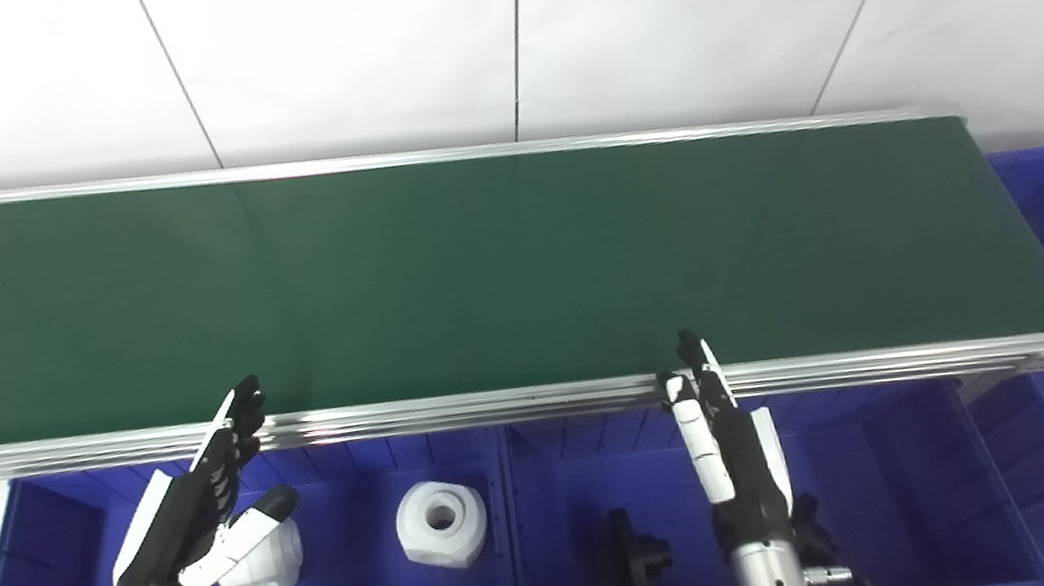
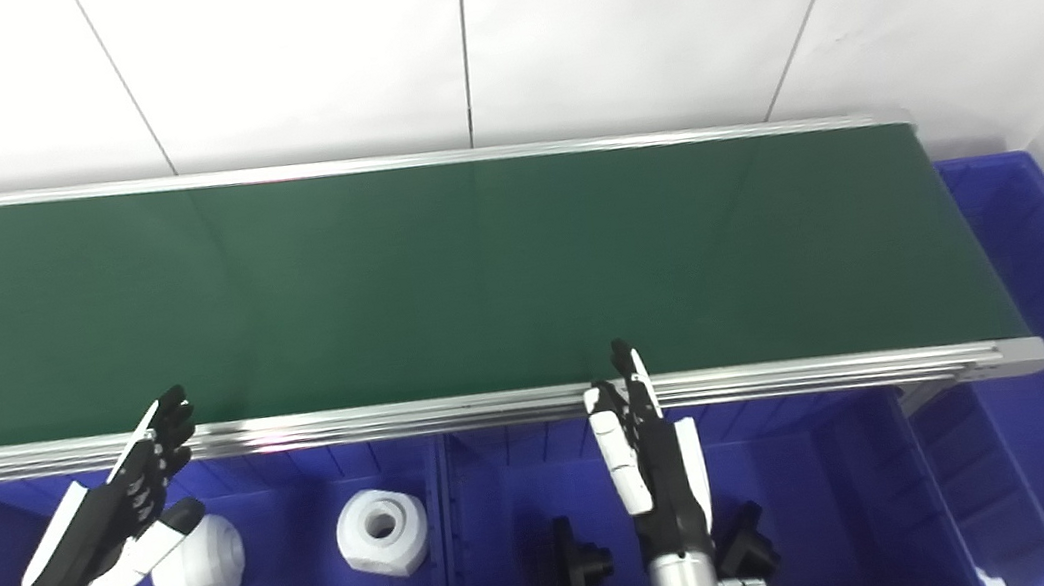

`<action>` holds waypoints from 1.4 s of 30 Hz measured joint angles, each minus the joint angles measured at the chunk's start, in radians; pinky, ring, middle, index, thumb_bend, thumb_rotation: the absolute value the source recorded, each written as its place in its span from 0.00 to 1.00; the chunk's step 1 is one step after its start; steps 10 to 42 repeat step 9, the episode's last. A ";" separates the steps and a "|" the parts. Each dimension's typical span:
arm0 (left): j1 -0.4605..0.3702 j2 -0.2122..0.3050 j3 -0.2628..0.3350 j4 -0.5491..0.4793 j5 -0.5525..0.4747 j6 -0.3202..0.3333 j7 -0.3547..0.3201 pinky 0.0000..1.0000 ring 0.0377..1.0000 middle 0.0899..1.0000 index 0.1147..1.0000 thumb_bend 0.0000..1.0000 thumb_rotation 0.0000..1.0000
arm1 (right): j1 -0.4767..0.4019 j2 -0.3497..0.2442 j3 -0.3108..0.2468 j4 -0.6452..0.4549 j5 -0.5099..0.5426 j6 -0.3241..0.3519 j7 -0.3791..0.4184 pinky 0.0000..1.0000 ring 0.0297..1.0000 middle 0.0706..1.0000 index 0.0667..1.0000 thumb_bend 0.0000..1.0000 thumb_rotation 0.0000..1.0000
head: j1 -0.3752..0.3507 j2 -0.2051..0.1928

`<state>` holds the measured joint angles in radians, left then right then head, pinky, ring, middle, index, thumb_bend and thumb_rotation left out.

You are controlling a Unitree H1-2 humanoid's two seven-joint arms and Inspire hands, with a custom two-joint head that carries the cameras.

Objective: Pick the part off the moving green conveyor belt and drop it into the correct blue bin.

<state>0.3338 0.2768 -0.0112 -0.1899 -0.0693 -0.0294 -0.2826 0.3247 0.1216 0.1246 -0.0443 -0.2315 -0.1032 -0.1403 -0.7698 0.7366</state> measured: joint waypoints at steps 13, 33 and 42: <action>0.000 -0.021 0.010 -0.010 -0.020 -0.049 0.007 1.00 1.00 1.00 1.00 0.53 0.73 | -0.018 0.004 0.006 0.069 -0.023 -0.059 -0.047 0.85 0.90 0.97 0.98 0.73 0.98 | 0.016 -0.034; 0.000 -0.021 0.010 -0.010 -0.020 -0.049 0.007 1.00 1.00 1.00 1.00 0.53 0.73 | -0.018 0.004 0.006 0.069 -0.023 -0.059 -0.047 0.85 0.90 0.97 0.98 0.73 0.98 | 0.016 -0.034; 0.000 -0.021 0.010 -0.010 -0.020 -0.049 0.007 1.00 1.00 1.00 1.00 0.53 0.73 | -0.018 0.004 0.006 0.069 -0.023 -0.059 -0.047 0.85 0.90 0.97 0.98 0.73 0.98 | 0.016 -0.034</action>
